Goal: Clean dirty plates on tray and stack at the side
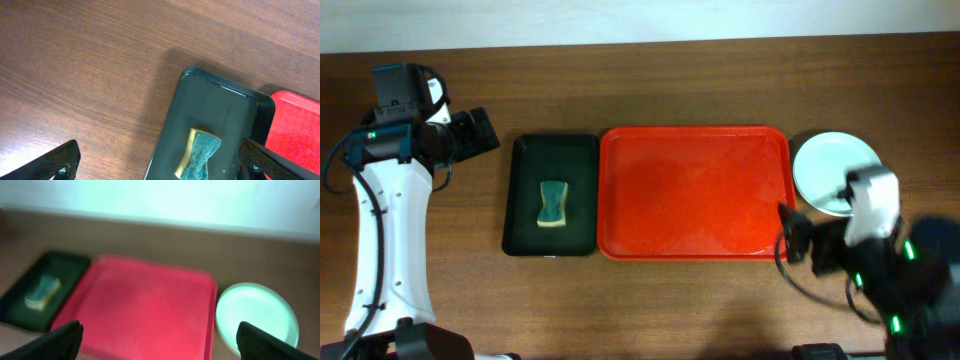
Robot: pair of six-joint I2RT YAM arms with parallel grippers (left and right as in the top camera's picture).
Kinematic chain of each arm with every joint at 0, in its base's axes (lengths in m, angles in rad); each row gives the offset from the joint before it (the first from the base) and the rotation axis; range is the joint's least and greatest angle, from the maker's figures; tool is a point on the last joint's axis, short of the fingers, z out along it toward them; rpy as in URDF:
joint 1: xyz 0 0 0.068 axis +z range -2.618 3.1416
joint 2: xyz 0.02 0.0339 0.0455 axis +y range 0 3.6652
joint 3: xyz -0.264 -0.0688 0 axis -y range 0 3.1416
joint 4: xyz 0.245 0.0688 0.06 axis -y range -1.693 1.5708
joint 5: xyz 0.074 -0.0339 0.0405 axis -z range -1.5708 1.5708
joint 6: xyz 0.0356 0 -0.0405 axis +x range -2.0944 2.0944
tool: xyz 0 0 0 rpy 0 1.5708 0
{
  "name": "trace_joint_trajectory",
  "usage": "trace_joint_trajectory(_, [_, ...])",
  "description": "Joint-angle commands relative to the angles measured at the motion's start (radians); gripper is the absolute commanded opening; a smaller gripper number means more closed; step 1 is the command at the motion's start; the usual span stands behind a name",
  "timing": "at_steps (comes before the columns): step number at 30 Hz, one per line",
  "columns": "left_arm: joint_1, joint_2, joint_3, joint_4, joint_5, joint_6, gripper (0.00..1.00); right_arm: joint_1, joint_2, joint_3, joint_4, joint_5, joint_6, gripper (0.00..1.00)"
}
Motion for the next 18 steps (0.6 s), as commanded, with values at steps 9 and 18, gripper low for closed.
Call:
trace_joint_trajectory(9, [0.003,-0.008,0.005,0.002,0.003,-0.013,0.99,-0.054,-0.542,-0.463,0.195,-0.023,0.0,0.99])
trace_joint_trajectory(18, [0.003,-0.008,0.005,0.002,0.003,-0.013,0.99,-0.053,-0.637,-0.75,0.735,-0.044,0.007,0.99])
